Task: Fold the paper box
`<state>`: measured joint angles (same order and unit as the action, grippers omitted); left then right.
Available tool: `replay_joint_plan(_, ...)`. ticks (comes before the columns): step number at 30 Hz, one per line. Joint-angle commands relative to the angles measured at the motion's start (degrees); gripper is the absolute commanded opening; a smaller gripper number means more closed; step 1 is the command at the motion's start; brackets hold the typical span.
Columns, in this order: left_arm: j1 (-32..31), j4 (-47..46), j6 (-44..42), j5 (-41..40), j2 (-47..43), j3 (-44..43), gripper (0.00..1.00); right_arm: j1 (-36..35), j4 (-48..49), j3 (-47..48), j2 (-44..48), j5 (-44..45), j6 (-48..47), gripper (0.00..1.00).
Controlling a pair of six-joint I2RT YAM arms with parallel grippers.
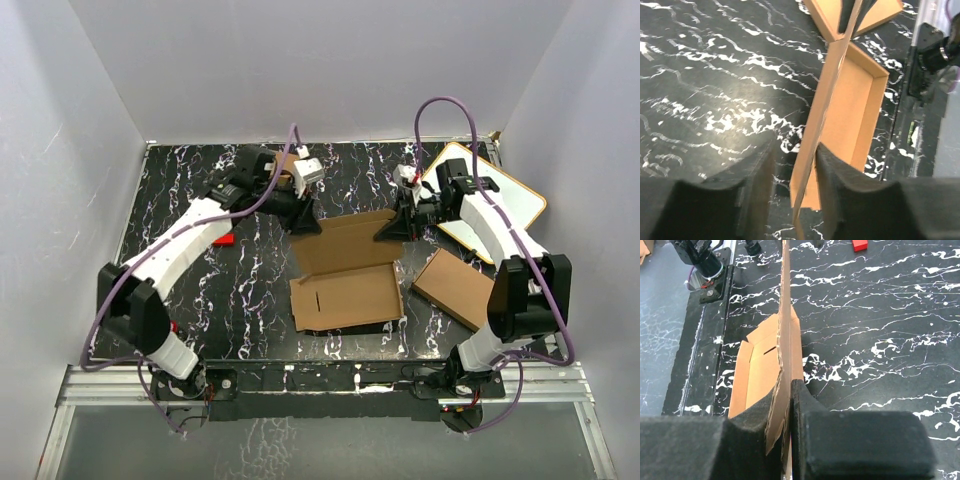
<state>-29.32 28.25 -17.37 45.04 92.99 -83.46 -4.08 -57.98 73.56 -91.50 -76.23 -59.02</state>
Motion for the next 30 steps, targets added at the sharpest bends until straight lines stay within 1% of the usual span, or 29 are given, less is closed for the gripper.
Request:
replay_joint_plan(1,0.86,-12.93,9.12,-9.77,-13.67,9.55,0.43,2.55,5.54,-3.22,5.68,-5.94,-1.15,0.08)
replay_joint_plan(4,1.50,-20.44,17.72,-17.02,-23.12,18.69,0.58,4.68,9.02,-5.81,7.88,-7.62,0.75,0.08)
replay_joint_plan(6,1.84,-24.05,23.79,-21.48,-29.20,25.16,0.66,6.59,10.57,-7.43,9.07,-8.88,1.24,0.08)
replay_joint_plan(9,2.22,-28.68,33.81,-26.16,-38.14,36.24,0.71,8.35,11.92,-8.99,10.42,-10.61,1.39,0.08)
replay_joint_plan(11,2.33,-31.94,41.22,-28.41,-42.91,43.39,0.70,9.07,12.61,-9.85,11.03,-11.36,1.37,0.08)
replay_joint_plan(14,2.53,-34.00,49.99,-30.96,-47.50,51.08,0.62,9.64,13.93,-11.13,11.87,-11.73,1.44,0.08)
replay_joint_plan(16,2.51,-38.22,54.57,-29.98,-48.87,55.61,0.60,9.96,14.64,-11.77,12.32,-12.11,1.38,0.08)
replay_joint_plan(19,2.52,-48.32,58.88,-26.09,-47.33,61.18,0.59,10.29,14.78,-12.48,12.74,-13.06,0.50,0.08)
replay_joint_plan(21,2.51,-52.14,60.16,-24.60,-44.73,61.95,0.57,10.43,14.75,-13.01,12.93,-13.48,-0.01,0.08)
replay_joint_plan(24,2.51,-52.94,61.18,-24.98,-40.85,60.76,0.39,10.63,14.82,-13.44,13.13,-13.51,-0.56,0.08)
replay_joint_plan(25,2.51,-54.26,61.93,-24.39,-39.42,60.52,0.34,10.74,14.80,-13.52,13.03,-13.63,-0.64,0.08)
replay_joint_plan(27,2.43,-57.44,63.34,-22.87,-36.71,60.29,0.21,10.73,14.73,-13.59,12.94,-13.68,-0.73,0.08)
replay_joint_plan(30,2.22,-61.96,65.60,-21.59,-32.69,60.36,0.08,10.84,14.73,-13.77,12.93,-13.73,-0.91,0.08)
